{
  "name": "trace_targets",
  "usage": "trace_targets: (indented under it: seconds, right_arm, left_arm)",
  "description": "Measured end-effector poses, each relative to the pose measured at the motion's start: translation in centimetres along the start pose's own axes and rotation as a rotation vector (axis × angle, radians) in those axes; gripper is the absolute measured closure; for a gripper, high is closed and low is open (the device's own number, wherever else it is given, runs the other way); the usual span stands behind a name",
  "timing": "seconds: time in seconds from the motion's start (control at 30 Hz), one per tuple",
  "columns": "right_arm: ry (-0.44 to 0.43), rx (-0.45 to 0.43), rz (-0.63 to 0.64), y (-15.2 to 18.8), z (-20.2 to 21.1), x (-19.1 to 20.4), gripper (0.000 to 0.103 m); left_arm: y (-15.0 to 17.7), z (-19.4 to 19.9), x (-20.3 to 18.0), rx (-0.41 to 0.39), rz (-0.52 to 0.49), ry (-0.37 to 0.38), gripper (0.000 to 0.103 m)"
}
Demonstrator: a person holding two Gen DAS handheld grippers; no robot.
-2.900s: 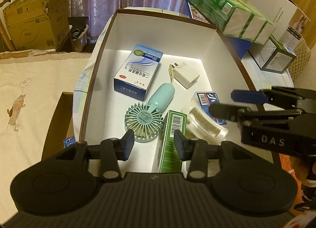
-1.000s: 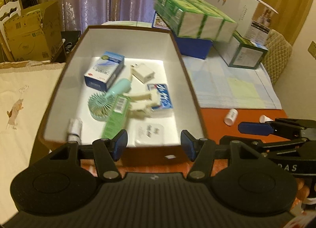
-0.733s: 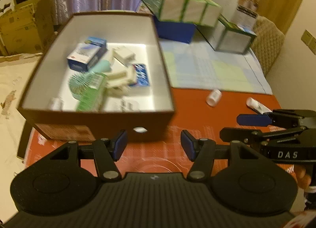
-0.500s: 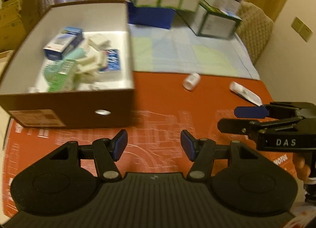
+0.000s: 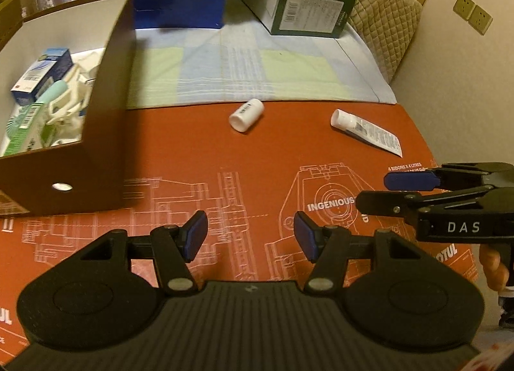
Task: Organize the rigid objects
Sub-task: 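Withdraw both open grippers from the shoebox back over the mat, then grasp the white pill bottle with the left gripper while the right grasps the white tube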
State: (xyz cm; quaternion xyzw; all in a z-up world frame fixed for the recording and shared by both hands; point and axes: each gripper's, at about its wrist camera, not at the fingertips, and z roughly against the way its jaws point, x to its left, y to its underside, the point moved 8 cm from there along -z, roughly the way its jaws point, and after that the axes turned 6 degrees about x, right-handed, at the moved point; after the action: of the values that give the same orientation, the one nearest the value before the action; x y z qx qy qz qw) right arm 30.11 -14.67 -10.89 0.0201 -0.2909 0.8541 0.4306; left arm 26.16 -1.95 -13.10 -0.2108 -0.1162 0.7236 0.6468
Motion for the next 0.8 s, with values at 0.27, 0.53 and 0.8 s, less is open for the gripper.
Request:
trace_targets:
  seconds: [0.27, 0.53, 0.8]
  right_arm:
    - [0.082, 0.017, 0.046, 0.0, -1.0, -5.2, 0.049]
    - [0.182, -0.039, 0.168, -3.0, -2.6, -9.9, 0.049]
    - [0.216, -0.036, 0.330, -5.1, -5.9, -12.2, 0.049]
  left_arm:
    - [-1.8, -3.0, -1.3, -0.032, -0.022, -0.042, 0.048]
    - [-4.9, -6.2, -1.6, -0.068, -0.078, -0.075, 0.048]
    - [-8.5, -8.9, -1.7, -0.106, -0.162, -0.117, 0.048]
